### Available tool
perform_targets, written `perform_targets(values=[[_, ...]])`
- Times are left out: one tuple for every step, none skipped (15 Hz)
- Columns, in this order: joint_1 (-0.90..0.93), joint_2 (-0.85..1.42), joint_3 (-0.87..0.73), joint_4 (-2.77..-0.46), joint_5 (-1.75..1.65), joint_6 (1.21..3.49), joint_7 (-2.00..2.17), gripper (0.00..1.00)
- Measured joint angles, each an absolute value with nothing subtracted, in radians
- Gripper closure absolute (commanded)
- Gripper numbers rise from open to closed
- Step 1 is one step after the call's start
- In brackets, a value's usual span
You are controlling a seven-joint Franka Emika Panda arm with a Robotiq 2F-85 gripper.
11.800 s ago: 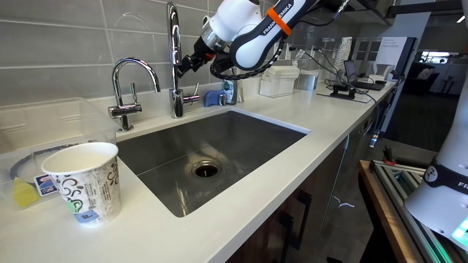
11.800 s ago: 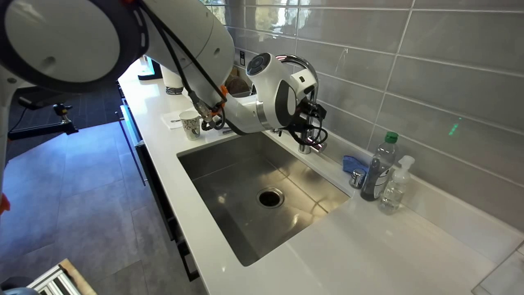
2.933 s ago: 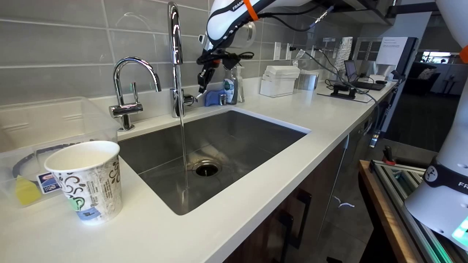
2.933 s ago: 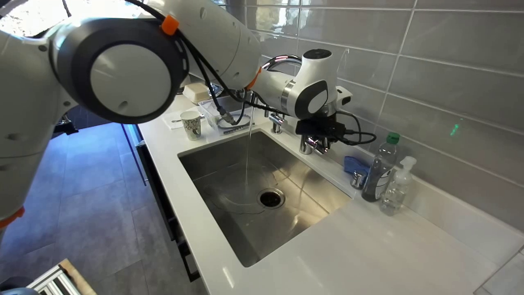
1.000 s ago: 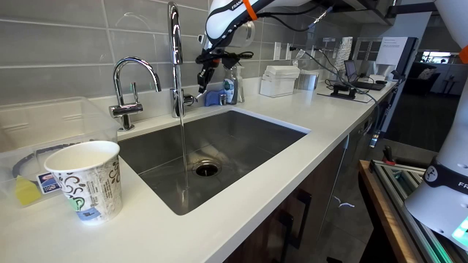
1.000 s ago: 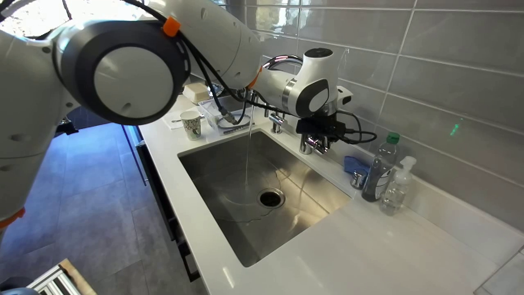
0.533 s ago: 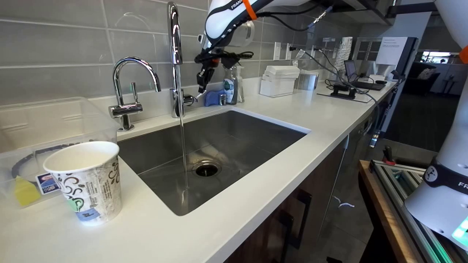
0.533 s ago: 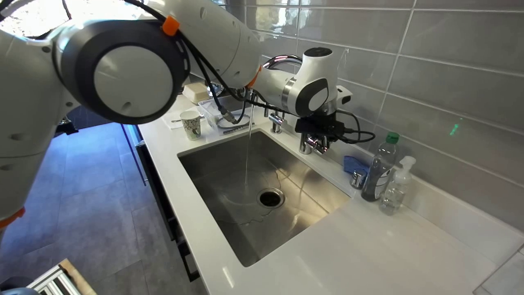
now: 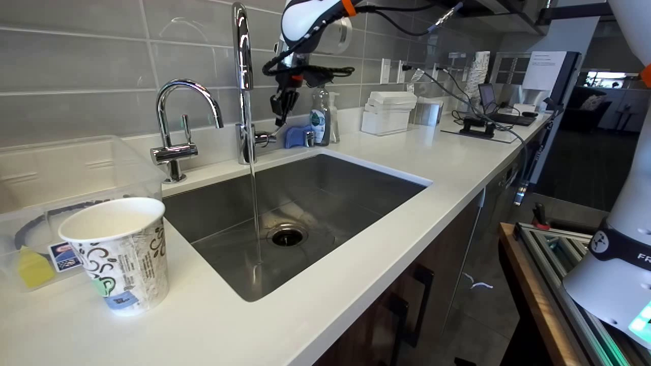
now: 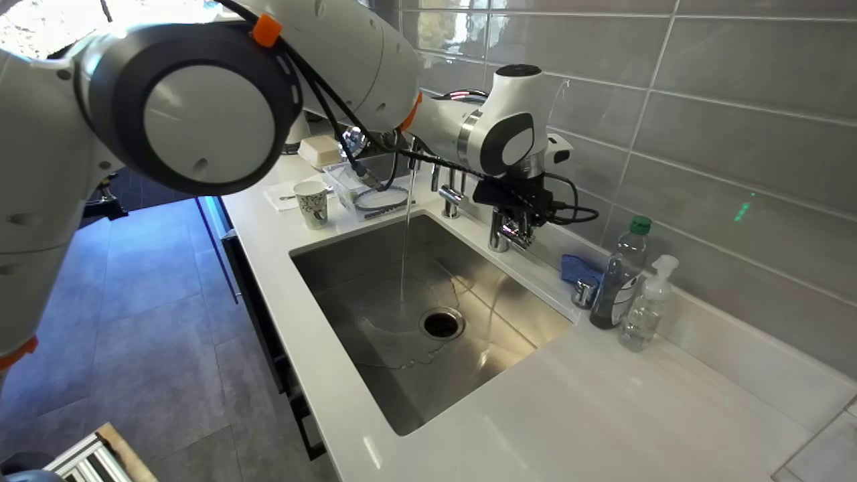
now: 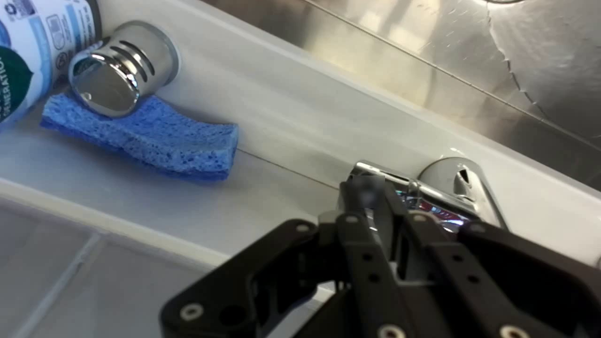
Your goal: Open then close the tap
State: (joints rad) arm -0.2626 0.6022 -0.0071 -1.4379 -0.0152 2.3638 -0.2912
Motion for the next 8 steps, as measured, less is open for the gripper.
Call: perform_targets(values=[[-0.257,0.593,-0.006,-1.437,-0.011,2.333,-0.278,0.96],[-0.251,0.583,-0.005,-1.437,-0.002,2.299,-0.267,0.96],[-0.246,0.576,-0.002,-1.437,0.008,2.277,-0.254,0.96],[-0.243,0.575,-0.004,-1.437,0.01,2.268,-0.242,0.96],[-0.243,0.576,-0.004,-1.437,0.018,2.261,-0.235,0.96],[-0.243,0.576,-0.005,-1.437,0.023,2.257,-0.232,0.96],[-0.243,0.576,-0.005,-1.437,0.024,2.257,-0.229,0.6],[-0.242,0.576,-0.006,-1.437,0.024,2.257,-0.226,0.6]])
